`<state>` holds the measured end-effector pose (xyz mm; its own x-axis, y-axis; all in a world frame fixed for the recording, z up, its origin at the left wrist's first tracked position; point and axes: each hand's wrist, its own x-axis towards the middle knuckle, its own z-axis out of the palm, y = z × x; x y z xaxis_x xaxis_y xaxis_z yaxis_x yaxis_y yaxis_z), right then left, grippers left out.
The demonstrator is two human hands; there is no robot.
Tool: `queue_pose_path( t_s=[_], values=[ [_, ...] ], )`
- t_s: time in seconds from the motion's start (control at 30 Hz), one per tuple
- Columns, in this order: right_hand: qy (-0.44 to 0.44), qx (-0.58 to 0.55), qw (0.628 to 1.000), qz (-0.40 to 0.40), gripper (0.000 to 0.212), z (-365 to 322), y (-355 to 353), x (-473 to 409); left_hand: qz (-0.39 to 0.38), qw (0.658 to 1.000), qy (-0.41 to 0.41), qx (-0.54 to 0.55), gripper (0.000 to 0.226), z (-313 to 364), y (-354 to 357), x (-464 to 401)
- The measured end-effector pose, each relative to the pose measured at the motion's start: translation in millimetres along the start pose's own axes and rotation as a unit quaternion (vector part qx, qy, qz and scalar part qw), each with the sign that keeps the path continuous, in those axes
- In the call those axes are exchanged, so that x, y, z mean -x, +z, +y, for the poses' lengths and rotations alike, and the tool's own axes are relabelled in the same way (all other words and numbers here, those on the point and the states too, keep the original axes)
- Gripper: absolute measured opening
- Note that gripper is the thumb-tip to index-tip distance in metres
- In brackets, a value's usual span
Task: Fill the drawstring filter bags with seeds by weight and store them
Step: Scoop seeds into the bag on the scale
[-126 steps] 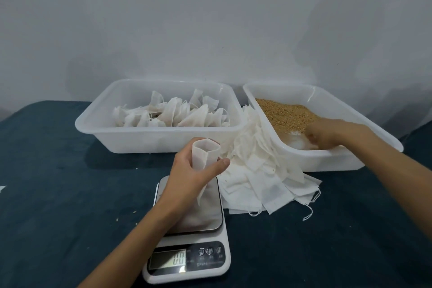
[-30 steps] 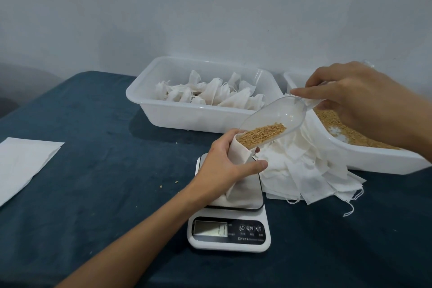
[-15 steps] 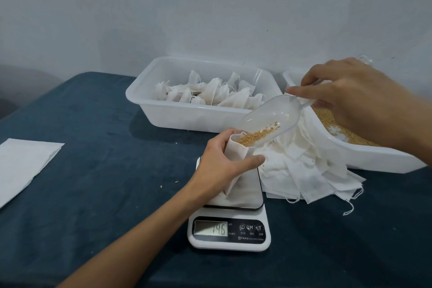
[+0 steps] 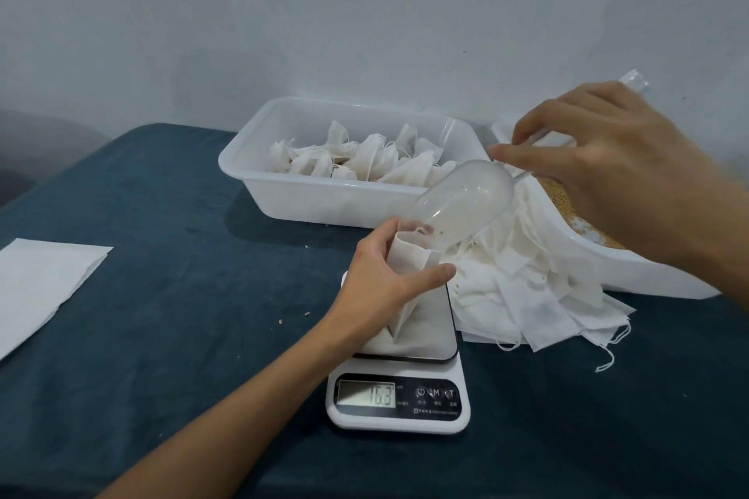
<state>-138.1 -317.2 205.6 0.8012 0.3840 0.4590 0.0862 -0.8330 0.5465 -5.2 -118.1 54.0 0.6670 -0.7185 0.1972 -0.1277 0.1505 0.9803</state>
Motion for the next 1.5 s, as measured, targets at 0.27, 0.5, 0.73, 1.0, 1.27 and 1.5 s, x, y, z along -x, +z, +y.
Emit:
queue_pose_path(
  t_s=[0.27, 0.5, 0.73, 1.0, 1.27, 1.5],
  values=[
    [0.117, -0.092, 0.989, 0.007, 0.042, 5.6, 6.2, 14.6, -0.001, 1.000, 0.001, 0.011, 0.047, -0.2, -2.0, -0.7],
    [0.428, -0.198, 0.880, -0.056, 0.040, 53.4, 50.3, 63.3, -0.007, 1.000, -0.001, 0.008, 0.051, -0.5, -1.5, -1.2],
    [0.602, -0.102, 0.759, -0.224, 0.037, 109.6, 124.5, 116.8, 0.003, 0.999, 0.006, 0.040, 0.058, 5.9, -4.3, -2.3],
    [0.578, -0.089, 0.698, -0.414, 0.023, 107.1, 155.8, 128.1, 0.013, 0.999, -0.020, 0.049, 0.062, 6.4, -3.9, -3.9],
    [0.534, -0.005, 0.781, -0.323, 0.011, 80.5, 133.5, 105.7, -0.009, 0.998, -0.013, 0.061, 0.056, -3.0, -1.2, -7.4],
    [0.468, -0.172, 0.866, 0.038, 0.016, -14.2, 90.8, 57.3, -0.011, 0.999, 0.015, 0.043, 0.032, 2.8, -6.0, -6.7]
  ],
)
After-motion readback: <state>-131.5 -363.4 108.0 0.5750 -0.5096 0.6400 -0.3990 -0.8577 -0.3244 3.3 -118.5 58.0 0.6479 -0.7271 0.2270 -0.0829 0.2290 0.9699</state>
